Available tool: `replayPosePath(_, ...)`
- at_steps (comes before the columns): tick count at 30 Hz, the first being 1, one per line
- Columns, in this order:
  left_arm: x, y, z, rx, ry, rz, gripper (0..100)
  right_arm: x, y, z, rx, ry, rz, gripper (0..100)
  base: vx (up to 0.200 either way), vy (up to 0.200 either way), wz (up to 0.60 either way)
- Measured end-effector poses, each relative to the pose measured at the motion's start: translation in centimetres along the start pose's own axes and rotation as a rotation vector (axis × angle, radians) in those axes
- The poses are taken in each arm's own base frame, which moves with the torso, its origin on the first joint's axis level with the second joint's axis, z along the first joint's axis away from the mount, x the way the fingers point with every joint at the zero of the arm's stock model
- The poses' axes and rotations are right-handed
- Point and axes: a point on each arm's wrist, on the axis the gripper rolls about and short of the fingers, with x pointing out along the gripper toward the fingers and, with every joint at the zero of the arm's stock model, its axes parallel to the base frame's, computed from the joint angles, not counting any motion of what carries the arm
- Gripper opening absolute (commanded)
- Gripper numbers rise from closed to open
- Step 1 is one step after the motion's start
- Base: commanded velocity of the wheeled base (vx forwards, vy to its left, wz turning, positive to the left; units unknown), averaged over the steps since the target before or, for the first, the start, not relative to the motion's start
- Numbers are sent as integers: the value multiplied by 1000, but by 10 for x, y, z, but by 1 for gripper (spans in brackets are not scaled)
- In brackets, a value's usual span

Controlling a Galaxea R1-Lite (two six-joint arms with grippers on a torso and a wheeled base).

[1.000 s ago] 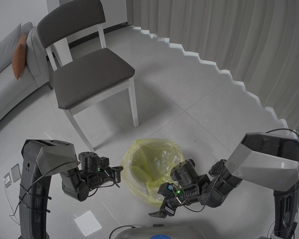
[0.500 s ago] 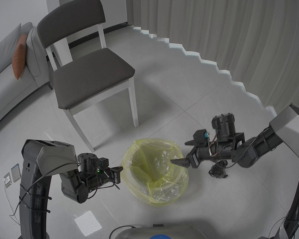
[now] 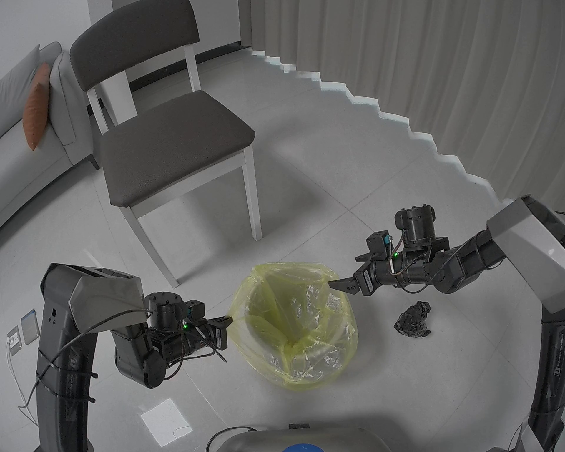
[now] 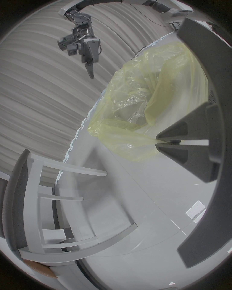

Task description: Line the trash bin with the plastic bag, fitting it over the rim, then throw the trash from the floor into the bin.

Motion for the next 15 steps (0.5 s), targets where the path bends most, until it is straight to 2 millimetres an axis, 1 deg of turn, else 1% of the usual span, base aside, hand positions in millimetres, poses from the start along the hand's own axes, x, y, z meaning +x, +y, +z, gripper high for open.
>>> replayPosePath(6,0,-2,-1,2,0,-3,0,17,-1,-15,11,39,11,100,0,0,0)
replayPosePath(11,1,-4,0,7,-11,-11,0,25,0,-25,15,64,19,100,0,0,0)
replayPosePath(12,1,-5,0,7,-12,-12,0,26,0,-26,15,68,21,0,0,0,0)
replayPosePath(15,1,-6,-1,8,-9,-15,0,28,1,-31,15,83,25,0,0,0,0)
